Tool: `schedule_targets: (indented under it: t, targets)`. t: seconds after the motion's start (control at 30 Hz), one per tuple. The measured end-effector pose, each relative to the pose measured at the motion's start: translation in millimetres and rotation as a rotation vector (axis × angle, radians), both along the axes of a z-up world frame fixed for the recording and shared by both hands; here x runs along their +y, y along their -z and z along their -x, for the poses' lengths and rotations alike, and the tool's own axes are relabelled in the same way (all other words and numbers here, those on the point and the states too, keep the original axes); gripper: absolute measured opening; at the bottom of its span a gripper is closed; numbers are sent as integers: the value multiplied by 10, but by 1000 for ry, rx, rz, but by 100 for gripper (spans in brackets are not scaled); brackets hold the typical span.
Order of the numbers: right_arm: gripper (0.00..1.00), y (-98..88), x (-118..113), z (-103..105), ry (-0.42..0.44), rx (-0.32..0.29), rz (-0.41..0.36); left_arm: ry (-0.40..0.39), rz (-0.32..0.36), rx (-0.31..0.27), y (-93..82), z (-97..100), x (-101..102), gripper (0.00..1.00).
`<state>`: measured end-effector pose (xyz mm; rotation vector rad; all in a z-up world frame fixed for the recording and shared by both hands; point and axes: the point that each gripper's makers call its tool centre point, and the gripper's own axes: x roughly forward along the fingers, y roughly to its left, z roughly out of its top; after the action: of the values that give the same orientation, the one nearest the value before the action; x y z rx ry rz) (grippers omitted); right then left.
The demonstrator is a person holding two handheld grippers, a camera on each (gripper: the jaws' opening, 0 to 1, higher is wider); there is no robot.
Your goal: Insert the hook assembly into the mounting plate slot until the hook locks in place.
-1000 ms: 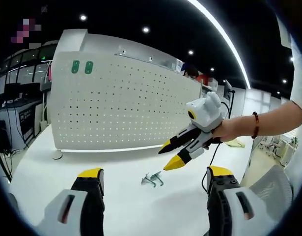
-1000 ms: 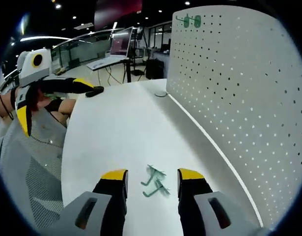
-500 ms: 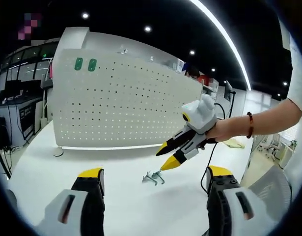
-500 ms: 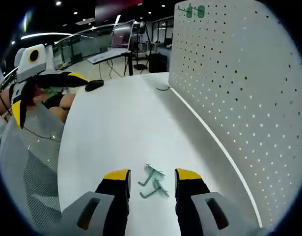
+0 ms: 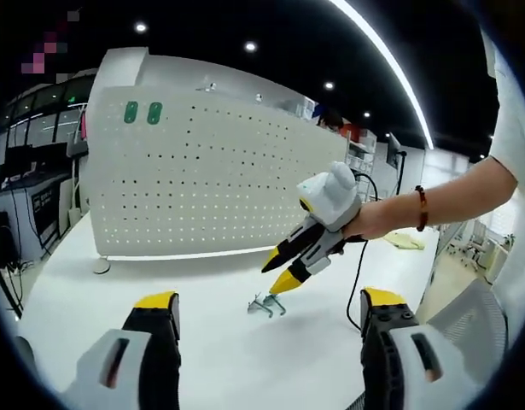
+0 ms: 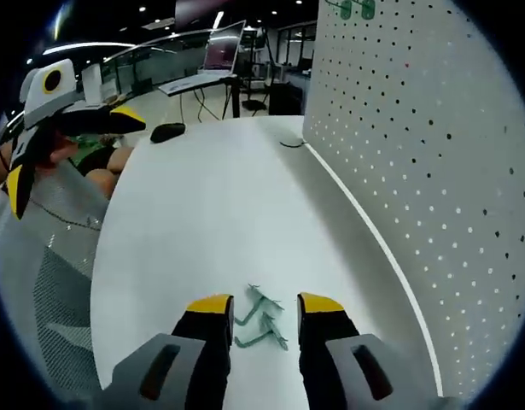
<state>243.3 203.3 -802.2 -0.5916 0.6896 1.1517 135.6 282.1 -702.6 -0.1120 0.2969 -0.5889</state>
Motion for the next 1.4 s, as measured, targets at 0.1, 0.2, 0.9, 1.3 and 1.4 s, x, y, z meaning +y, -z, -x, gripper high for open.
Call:
schedule_targets:
  t: [0.1,0.2,0.9,1.3,1.4]
  targets:
    - [24,27,10,-33,-20,-5,16,3,27,-1,-16,20,-20,89]
    - [21,55,33,-65,-20,12,17,-5,20,0,-2,24,5,89]
    - [16,371,28,-120,-44,62,94,-38,71,24,71,-13,124,87]
    - [11,470,73,-142,-46,66,120,-57,105,26,68,-40,167,86]
    - [11,481,78,-130,-55,58,129,-61,102,26,76,-42,174,85]
